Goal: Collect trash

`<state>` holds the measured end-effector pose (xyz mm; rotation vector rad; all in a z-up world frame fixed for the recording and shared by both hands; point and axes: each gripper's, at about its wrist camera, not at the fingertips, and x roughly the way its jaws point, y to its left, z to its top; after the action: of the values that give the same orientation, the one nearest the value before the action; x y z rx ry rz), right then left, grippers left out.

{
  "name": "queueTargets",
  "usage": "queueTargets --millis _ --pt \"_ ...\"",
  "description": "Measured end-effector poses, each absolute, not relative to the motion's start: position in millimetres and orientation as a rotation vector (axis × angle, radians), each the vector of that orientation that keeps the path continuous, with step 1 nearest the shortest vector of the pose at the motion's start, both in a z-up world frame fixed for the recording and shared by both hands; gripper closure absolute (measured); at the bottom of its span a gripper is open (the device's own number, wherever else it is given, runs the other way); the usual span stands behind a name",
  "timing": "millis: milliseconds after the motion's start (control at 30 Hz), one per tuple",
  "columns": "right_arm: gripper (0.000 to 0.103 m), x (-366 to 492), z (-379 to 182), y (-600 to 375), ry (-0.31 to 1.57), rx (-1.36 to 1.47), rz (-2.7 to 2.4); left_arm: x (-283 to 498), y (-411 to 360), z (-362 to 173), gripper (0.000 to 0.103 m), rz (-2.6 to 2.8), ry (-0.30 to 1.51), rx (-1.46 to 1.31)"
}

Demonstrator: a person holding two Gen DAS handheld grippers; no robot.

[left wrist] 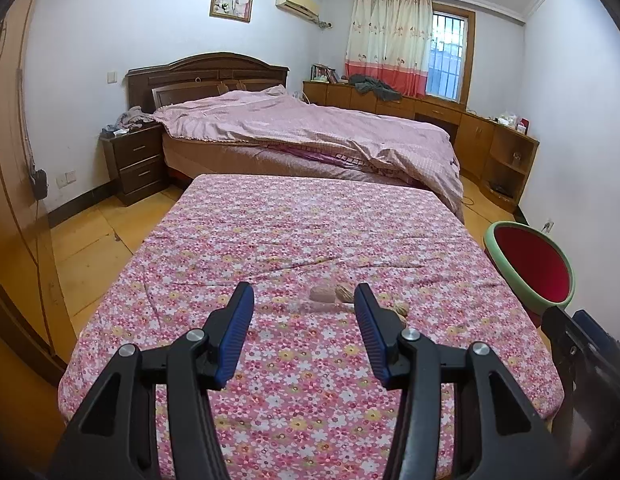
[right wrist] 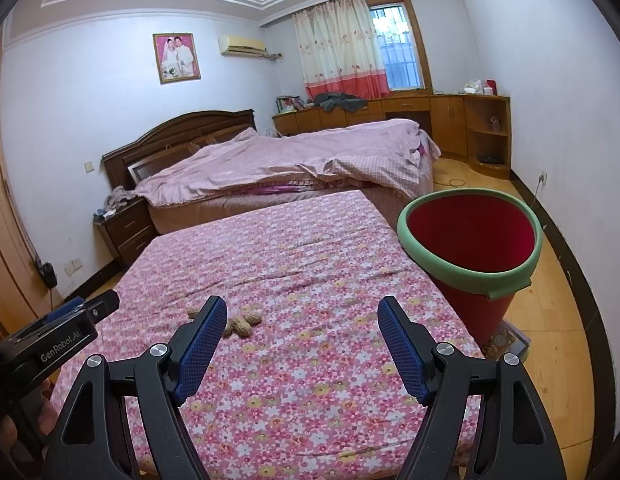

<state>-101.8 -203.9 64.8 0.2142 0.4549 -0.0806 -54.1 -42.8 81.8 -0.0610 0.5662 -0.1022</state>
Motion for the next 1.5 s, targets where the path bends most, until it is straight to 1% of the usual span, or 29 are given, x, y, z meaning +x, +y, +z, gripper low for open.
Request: queueTargets --millis 1500 --pt "0.024 -101.8 65.1 -203.8 0.456 0.215 -0.081 -53.5 -41.2 83.4 0.051 -0.090 0.560 -0.061"
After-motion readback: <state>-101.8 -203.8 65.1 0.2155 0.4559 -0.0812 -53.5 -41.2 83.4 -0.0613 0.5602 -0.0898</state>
